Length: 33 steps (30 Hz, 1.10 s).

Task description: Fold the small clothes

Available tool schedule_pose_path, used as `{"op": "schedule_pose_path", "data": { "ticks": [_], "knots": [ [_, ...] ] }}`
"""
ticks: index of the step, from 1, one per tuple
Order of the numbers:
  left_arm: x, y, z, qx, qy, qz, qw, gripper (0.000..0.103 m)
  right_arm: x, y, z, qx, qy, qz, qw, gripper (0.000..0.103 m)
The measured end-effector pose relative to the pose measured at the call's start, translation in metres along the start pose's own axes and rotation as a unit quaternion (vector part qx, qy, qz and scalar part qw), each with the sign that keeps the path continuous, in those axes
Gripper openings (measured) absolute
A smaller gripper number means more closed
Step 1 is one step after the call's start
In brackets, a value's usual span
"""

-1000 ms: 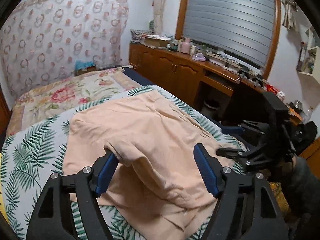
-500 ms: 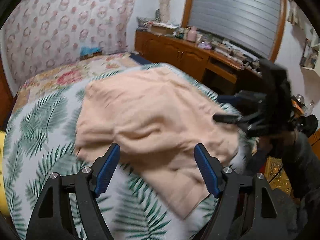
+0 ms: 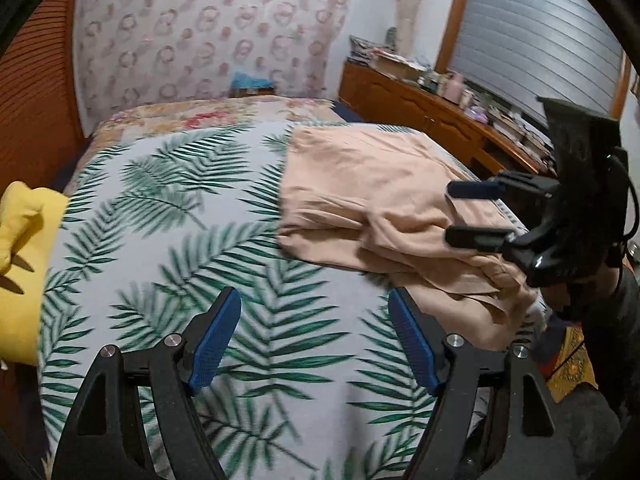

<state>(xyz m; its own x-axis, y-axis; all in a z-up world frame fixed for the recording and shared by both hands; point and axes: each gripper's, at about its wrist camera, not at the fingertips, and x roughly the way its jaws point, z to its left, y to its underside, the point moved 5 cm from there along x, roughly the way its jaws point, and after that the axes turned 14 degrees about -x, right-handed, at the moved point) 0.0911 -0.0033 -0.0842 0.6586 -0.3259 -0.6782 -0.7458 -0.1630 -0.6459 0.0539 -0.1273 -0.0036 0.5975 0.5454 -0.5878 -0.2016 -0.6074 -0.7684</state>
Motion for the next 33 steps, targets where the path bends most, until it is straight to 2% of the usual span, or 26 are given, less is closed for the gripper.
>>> {"op": "schedule_pose_path", "data": {
  "ticks": [5,8,9,10,12,13,17,22,26,28,30,33],
  "knots": [
    [-0.006,-0.002,0.014,-0.012,-0.007,-0.009,0.9999,0.077,0.039,-0.010,0.010,-0.034,-0.008,0.038,0.999,0.075],
    [-0.005,0.000,0.015,-0.013,-0.005,-0.009,0.9999,0.077,0.056,-0.005,0.009,-0.056,0.013,0.073,0.996,0.065],
    [-0.005,0.001,0.015,-0.012,-0.005,-0.008,0.9999,0.077,0.059,-0.002,0.007,-0.060,0.020,0.080,0.995,0.054],
    [-0.004,0.002,0.013,-0.012,-0.005,-0.007,0.9999,0.077,0.060,0.001,0.005,-0.065,0.027,0.085,0.994,0.037],
    [-0.002,0.002,0.012,-0.010,-0.004,-0.005,0.9999,0.077,0.057,0.002,0.002,-0.066,0.033,0.082,0.994,0.013],
    [-0.002,0.002,0.010,-0.010,-0.003,-0.005,0.9999,0.077,0.052,0.002,0.000,-0.056,0.031,0.072,0.995,0.011],
    [-0.001,0.001,0.005,-0.008,0.005,-0.007,0.9999,0.077,0.010,0.009,-0.007,-0.015,0.052,0.015,0.998,0.008],
    [0.000,0.000,-0.008,0.004,0.014,-0.009,0.9998,0.077,-0.056,0.044,-0.014,0.053,0.101,-0.033,0.993,0.008],
    [0.001,0.000,-0.018,0.012,0.023,-0.009,0.9996,0.077,-0.096,0.082,-0.024,0.105,0.146,-0.035,0.983,0.007],
    [0.001,0.001,-0.022,0.016,0.026,-0.009,0.9995,0.077,-0.107,0.104,-0.026,0.129,0.166,-0.017,0.977,0.007],
    [0.002,0.001,-0.025,0.017,0.026,-0.009,0.9995,0.077,-0.115,0.126,-0.025,0.151,0.172,-0.004,0.973,0.007],
    [0.001,0.000,-0.026,0.018,0.025,-0.014,0.9994,0.077,-0.119,0.141,-0.024,0.165,0.172,0.009,0.971,0.008]
  ]
}}
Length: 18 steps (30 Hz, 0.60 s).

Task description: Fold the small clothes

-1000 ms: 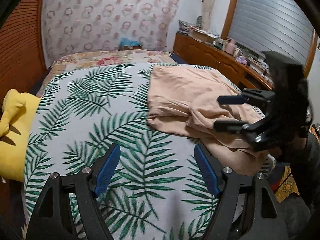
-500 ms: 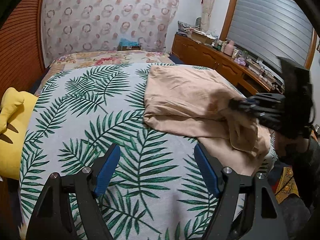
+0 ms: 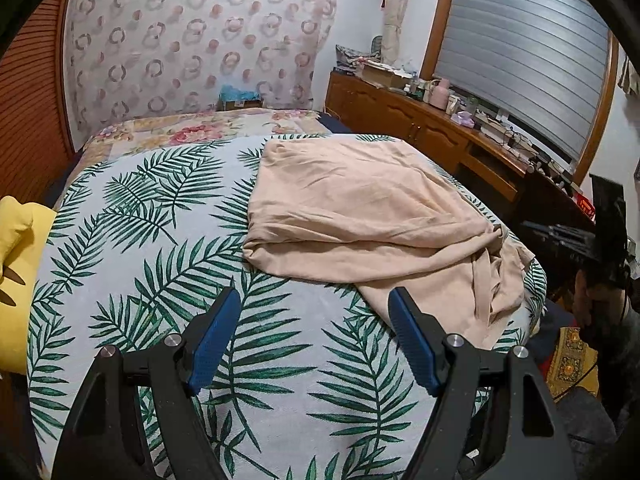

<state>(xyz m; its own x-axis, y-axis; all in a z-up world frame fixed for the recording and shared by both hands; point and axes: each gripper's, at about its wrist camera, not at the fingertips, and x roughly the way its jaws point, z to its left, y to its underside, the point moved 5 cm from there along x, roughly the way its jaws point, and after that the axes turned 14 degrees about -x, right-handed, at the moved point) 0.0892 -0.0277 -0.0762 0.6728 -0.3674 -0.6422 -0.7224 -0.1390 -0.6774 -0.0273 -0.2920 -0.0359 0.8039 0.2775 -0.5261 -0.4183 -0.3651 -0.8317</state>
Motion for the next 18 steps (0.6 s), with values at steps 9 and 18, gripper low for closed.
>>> {"op": "schedule_pose_path", "data": {
  "ticks": [9,18],
  "knots": [
    [-0.009,-0.009,0.004,-0.004,-0.019,-0.034,0.9992,0.077,0.012,-0.032,-0.001,-0.034,-0.014,-0.016,0.999,0.042],
    [-0.021,-0.019,0.022,-0.015,-0.045,-0.059,0.9972,0.077,0.062,-0.088,0.067,-0.131,-0.093,-0.020,0.987,0.055]
  ]
}}
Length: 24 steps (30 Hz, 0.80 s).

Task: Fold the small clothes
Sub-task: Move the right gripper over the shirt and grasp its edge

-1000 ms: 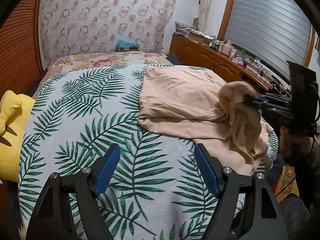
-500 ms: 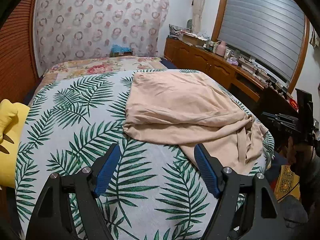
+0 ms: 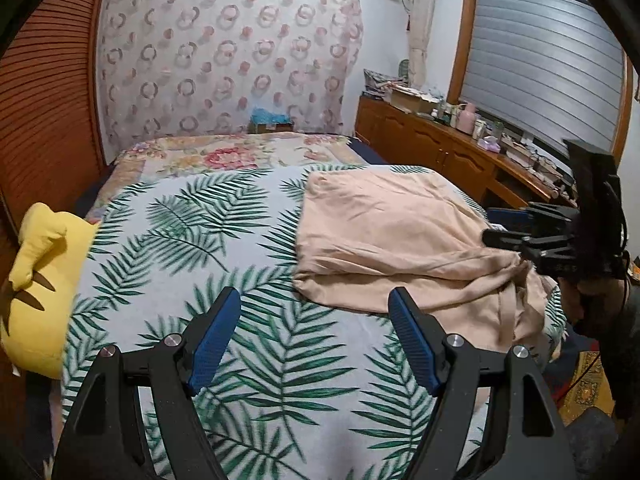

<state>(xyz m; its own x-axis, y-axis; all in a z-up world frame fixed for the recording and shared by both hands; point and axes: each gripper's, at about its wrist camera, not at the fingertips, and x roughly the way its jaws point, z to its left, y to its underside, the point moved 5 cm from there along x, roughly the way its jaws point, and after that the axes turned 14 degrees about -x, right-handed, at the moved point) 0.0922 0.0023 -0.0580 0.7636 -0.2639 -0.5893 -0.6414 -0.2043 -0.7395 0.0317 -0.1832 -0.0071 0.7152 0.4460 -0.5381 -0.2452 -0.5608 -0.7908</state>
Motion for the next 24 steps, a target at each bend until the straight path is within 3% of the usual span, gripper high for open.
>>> {"op": "schedule_pose_path", "data": {
  "ticks": [10,17,24],
  "knots": [
    [-0.009,-0.006,0.030,-0.015,-0.027,-0.017,0.9994,0.077,0.088,-0.050,0.052,-0.070,-0.102,0.038,0.992,0.056],
    [-0.016,-0.006,0.044,-0.022,-0.038,-0.021,0.9988,0.077,0.140,-0.066,0.064,-0.084,-0.119,0.077,0.986,0.056],
    [-0.015,-0.003,0.051,-0.025,-0.040,-0.019,0.9987,0.077,0.157,-0.073,0.074,-0.080,-0.139,0.088,0.983,0.056]
  ]
}}
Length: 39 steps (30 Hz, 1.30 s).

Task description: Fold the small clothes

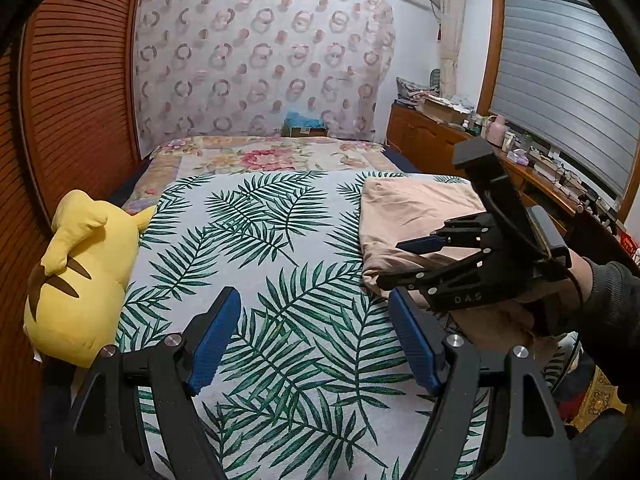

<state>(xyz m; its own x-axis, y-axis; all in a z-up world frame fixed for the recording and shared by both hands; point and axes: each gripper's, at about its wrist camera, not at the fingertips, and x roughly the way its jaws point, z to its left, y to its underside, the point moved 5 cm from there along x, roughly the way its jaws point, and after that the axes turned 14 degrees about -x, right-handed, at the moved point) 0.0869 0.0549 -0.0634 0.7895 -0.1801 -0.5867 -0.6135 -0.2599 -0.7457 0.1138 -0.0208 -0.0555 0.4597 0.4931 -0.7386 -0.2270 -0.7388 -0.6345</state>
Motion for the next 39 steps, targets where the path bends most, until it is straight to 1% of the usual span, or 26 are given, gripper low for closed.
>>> {"op": "schedule_pose_path", "data": {
  "ticks": [4,9,14,15,16,17,18,19,21,22,24,26,29,32,34,37,39],
  "knots": [
    [0.001,0.002,0.000,-0.001,0.000,0.003,1.0000,0.077,0.009,-0.002,0.006,-0.011,-0.001,0.010,1.000,0.056],
    [0.004,0.004,0.000,-0.001,0.000,0.008,1.0000,0.077,0.015,-0.003,0.012,-0.032,0.017,0.005,0.999,0.056],
    [0.007,0.007,-0.003,0.001,0.002,0.013,0.9999,0.077,0.016,-0.001,0.014,-0.034,0.017,-0.007,0.999,0.055],
    [0.008,0.007,-0.004,0.003,0.003,0.014,0.9999,0.077,0.016,-0.001,0.014,-0.035,0.015,-0.010,0.999,0.044],
    [0.010,0.008,-0.004,0.004,0.003,0.015,0.9999,0.077,0.014,-0.001,0.015,-0.039,0.014,-0.012,0.999,0.026],
    [0.011,0.008,-0.005,0.005,0.003,0.017,0.9998,0.077,0.013,-0.001,0.014,-0.043,0.017,-0.011,0.999,0.020],
    [0.012,0.009,-0.006,0.005,0.004,0.018,0.9998,0.077,0.011,0.000,0.014,-0.045,0.017,-0.009,0.999,0.011],
    [0.013,0.009,-0.007,0.007,0.005,0.019,0.9998,0.077,0.011,0.000,0.013,-0.047,0.019,-0.006,0.999,0.007],
    [0.013,0.009,-0.010,0.009,0.006,0.020,0.9997,0.077,0.005,0.001,0.010,-0.047,0.023,-0.008,0.999,0.006],
    [0.013,0.009,-0.011,0.010,0.007,0.020,0.9997,0.077,-0.003,0.001,0.005,-0.040,0.029,-0.019,0.999,0.006],
    [0.014,0.009,-0.015,0.013,0.009,0.021,0.9996,0.077,-0.023,0.000,-0.007,-0.024,0.046,-0.042,0.998,0.006],
    [0.014,0.009,-0.018,0.017,0.010,0.022,0.9996,0.077,-0.048,0.001,-0.026,-0.007,0.072,-0.066,0.995,0.006],
    [0.015,0.009,-0.025,0.022,0.015,0.022,0.9994,0.077,-0.085,0.010,-0.065,0.020,0.115,-0.084,0.990,0.006],
    [0.018,0.010,-0.031,0.025,0.020,0.024,0.9992,0.077,-0.115,0.026,-0.110,0.044,0.164,-0.088,0.982,0.006],
    [0.020,0.012,-0.036,0.026,0.024,0.027,0.9990,0.077,-0.128,0.038,-0.140,0.061,0.195,-0.082,0.975,0.006],
    [0.024,0.017,-0.041,0.031,0.028,0.034,0.9985,0.077,-0.137,0.056,-0.178,0.083,0.232,-0.067,0.967,0.005],
    [0.027,0.019,-0.045,0.036,0.028,0.039,0.9982,0.077,-0.135,0.066,-0.198,0.094,0.250,-0.054,0.962,0.005]
  ]
}}
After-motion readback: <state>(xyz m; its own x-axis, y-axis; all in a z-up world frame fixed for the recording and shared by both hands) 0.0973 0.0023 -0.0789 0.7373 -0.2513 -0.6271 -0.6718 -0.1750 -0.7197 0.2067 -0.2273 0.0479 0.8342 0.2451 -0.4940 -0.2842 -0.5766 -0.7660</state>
